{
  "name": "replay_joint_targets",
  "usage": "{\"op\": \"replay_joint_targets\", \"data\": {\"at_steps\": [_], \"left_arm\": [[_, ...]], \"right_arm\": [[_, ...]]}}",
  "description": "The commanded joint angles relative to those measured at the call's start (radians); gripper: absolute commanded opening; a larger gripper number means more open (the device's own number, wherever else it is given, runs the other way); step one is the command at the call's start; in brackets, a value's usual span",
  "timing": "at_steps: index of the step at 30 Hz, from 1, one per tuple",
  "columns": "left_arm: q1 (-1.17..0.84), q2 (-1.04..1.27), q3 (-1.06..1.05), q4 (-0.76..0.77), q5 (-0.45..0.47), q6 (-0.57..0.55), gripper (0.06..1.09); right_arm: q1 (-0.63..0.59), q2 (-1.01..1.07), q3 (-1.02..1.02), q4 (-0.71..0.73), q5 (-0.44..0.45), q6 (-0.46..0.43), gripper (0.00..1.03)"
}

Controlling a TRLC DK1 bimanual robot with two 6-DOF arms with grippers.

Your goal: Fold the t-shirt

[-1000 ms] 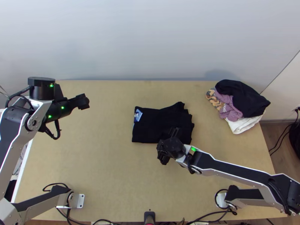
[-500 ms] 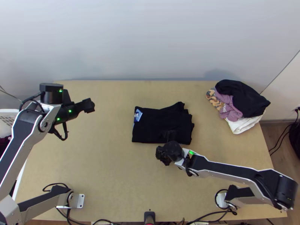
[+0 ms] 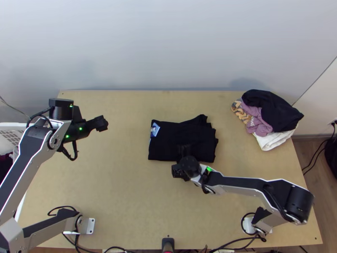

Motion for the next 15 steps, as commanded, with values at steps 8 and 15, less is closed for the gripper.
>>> {"op": "replay_joint_targets", "data": {"at_steps": [8, 15], "left_arm": [[-0.001, -0.017, -0.010, 0.001, 0.017, -0.018, 1.05], [-0.018, -0.027, -0.003, 0.001, 0.017, -0.037, 1.05]], "right_arm": [[-0.098, 0.176, 0.105, 0.038, 0.000, -0.056, 0.48], [-0.125, 0.207, 0.102, 0.172, 0.017, -0.065, 0.03]]}}
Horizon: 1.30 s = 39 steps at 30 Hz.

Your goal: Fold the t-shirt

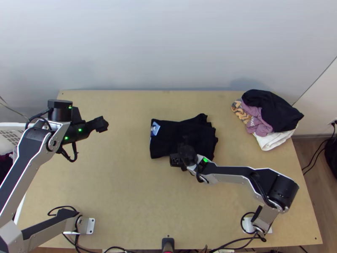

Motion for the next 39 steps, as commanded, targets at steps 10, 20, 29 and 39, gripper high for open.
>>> {"op": "replay_joint_targets", "data": {"at_steps": [10, 20, 29, 39], "left_arm": [[-0.019, -0.032, 0.011, -0.023, 0.000, -0.028, 1.05], [-0.019, -0.041, 0.018, -0.047, -0.002, -0.037, 1.05], [-0.019, -0.052, -0.018, -0.050, -0.005, -0.045, 1.05], [-0.005, -0.084, -0.071, -0.067, -0.017, -0.044, 1.05]], "right_arm": [[-0.084, -0.169, 0.083, 0.122, 0.098, 0.008, 0.03], [-0.238, -0.441, 0.060, 0.103, 0.124, 0.005, 0.03], [-0.649, -0.646, 0.103, 0.027, -0.011, -0.002, 0.03], [-1.101, -0.515, 0.266, 0.035, -0.231, 0.065, 0.03]]}}
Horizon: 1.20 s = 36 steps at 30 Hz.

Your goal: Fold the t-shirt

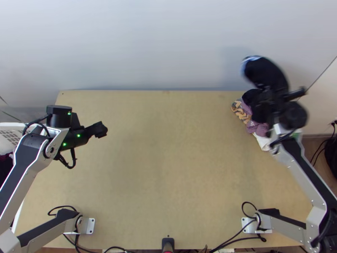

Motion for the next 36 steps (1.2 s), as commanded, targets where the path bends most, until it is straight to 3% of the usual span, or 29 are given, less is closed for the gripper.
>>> {"op": "replay_joint_targets", "data": {"at_steps": [1, 10, 13, 24, 31, 36], "left_arm": [[0.011, -0.026, -0.039, -0.012, -0.009, 0.002, 1.05], [0.078, -0.058, -0.044, -0.063, -0.011, 0.042, 1.05], [0.112, -0.070, -0.044, -0.072, -0.011, 0.066, 1.05], [0.057, -0.061, -0.081, -0.057, -0.009, 0.026, 1.05], [0.055, -0.070, -0.090, -0.057, -0.009, 0.028, 1.05], [0.069, -0.093, -0.108, -0.061, -0.011, 0.033, 1.05]], "right_arm": [[-0.276, 0.108, 0.118, 0.004, -0.112, 0.051, 0.03], [-0.306, 0.433, 0.254, 0.082, -0.124, 0.071, 0.03], [-0.322, 0.449, 0.339, 0.081, -0.109, 0.128, 0.03], [-0.470, 0.381, 0.554, -0.037, -0.147, 0.160, 0.03], [-0.512, 0.351, 0.448, -0.043, -0.174, 0.168, 0.03], [-0.383, 0.312, 0.264, -0.022, -0.151, 0.180, 0.03]]}}
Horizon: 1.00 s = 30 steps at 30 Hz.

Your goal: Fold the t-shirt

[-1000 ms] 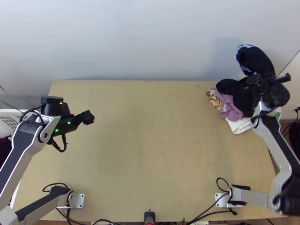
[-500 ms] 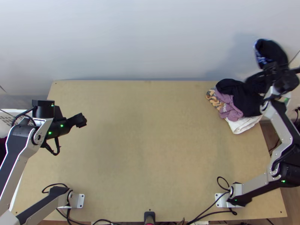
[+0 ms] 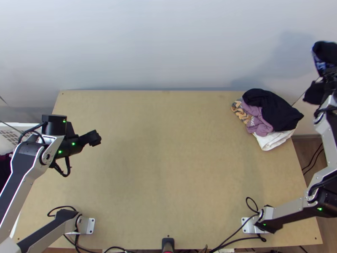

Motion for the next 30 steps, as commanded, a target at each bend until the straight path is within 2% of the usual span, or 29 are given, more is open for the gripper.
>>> {"op": "replay_joint_targets", "data": {"at_steps": [1, 6, 11, 15, 20, 21, 25, 28, 30], "left_arm": [[0.013, -0.025, -0.020, -0.005, -0.001, 0.005, 1.05], [0.077, -0.057, -0.026, -0.025, 0.001, 0.055, 1.05], [0.169, -0.088, -0.045, -0.048, 0.006, 0.138, 1.05], [0.186, -0.099, -0.054, -0.048, 0.015, 0.143, 1.05], [0.166, -0.093, -0.062, -0.042, 0.022, 0.120, 1.05], [0.162, -0.091, -0.060, -0.040, 0.024, 0.118, 1.05], [0.151, -0.084, -0.054, -0.036, 0.024, 0.114, 1.05], [0.151, -0.085, -0.054, -0.036, 0.022, 0.114, 1.05], [0.151, -0.091, -0.063, -0.039, 0.022, 0.114, 1.05]], "right_arm": [[0.128, -0.041, -0.201, 0.015, 0.035, 0.017, 0.03], [0.329, -0.039, -0.365, 0.035, 0.183, 0.061, 0.03], [0.477, -0.087, -0.508, 0.033, 0.276, 0.083, 0.03], [0.480, -0.117, -0.628, 0.033, 0.296, 0.106, 0.03], [0.418, -0.174, -0.704, 0.033, 0.295, 0.123, 0.03], [0.402, -0.182, -0.704, 0.033, 0.295, 0.123, 0.07], [0.344, -0.206, -0.681, 0.033, 0.296, 0.150, 0.42], [0.327, -0.259, -0.675, 0.027, 0.299, 0.176, 0.60], [0.329, -0.318, -0.672, 0.016, 0.299, 0.200, 0.76]]}}
